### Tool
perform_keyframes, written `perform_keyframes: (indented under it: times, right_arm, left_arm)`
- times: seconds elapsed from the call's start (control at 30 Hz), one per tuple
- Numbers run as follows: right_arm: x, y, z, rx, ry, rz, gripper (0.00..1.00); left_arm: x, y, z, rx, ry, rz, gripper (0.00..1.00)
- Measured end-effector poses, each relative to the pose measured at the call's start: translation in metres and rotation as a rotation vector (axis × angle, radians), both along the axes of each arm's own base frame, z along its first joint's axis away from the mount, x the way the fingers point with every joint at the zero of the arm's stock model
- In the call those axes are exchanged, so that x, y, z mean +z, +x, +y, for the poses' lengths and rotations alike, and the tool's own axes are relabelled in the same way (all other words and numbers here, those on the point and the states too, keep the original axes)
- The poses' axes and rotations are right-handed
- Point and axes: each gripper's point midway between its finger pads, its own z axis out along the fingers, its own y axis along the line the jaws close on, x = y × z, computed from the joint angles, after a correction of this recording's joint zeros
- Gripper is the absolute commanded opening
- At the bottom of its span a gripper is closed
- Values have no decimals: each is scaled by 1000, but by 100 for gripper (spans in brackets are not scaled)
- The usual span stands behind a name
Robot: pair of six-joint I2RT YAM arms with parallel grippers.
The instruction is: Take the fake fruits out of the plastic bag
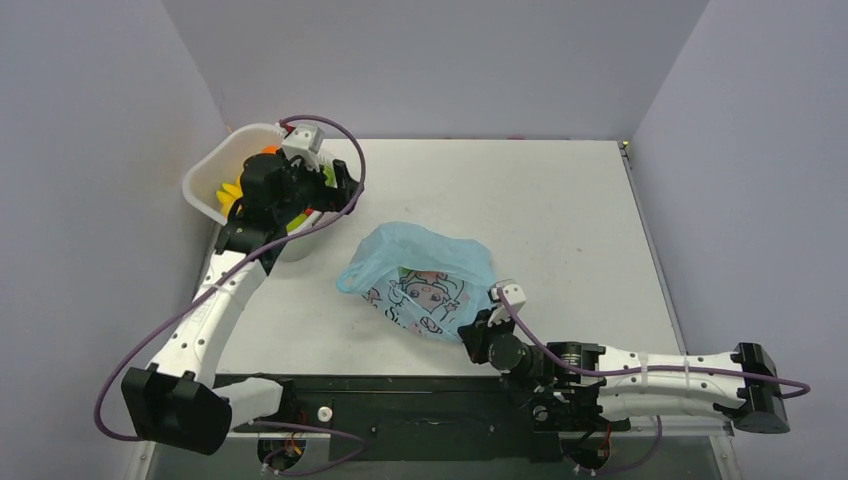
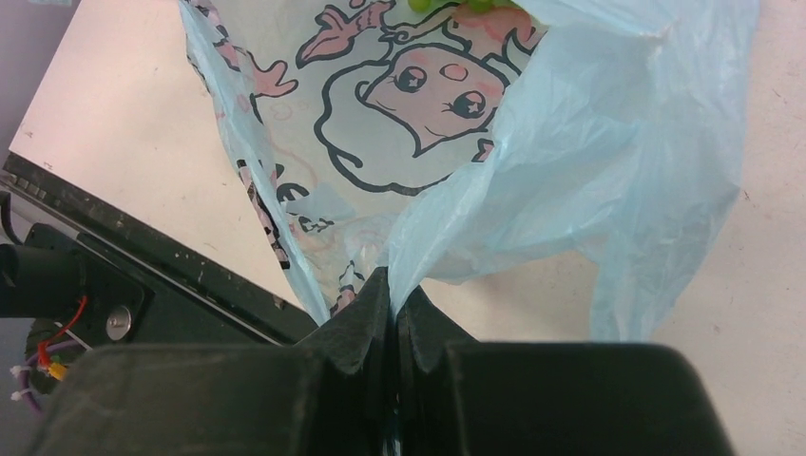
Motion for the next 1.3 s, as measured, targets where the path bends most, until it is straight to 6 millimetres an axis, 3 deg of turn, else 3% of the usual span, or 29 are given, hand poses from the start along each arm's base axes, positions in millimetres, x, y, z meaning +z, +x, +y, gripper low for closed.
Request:
perform_keyframes:
  times: [0.13, 0.4, 0.5, 0.73, 0.93, 1.2, 1.3]
  right_arm:
    - [-5, 0, 6, 12, -22, -1, 0]
    - [-2, 0, 26, 44, -21, -2, 0]
    - [-2, 0, 33, 55, -27, -2, 0]
    - [-6, -2, 46, 95, -59, 6, 0]
    - [8, -7, 61, 155, -51, -8, 0]
    - [7, -15, 76, 216, -54, 3, 0]
    - [4, -20, 79, 236, -51, 14, 0]
  left_arm:
    - [11, -34, -8, -51, -97, -5, 92]
    - [-14, -109, -18, -119, -291, 92, 95]
    - [-14, -127, -19, -137, -335, 107, 95]
    - [-1, -159, -24, -191, -401, 122, 95]
    - [2, -185, -33, -278, -470, 156, 96]
    - [-42, -199, -53, -344, -593, 365, 93]
    - [-44, -207, -63, -384, -598, 397, 91]
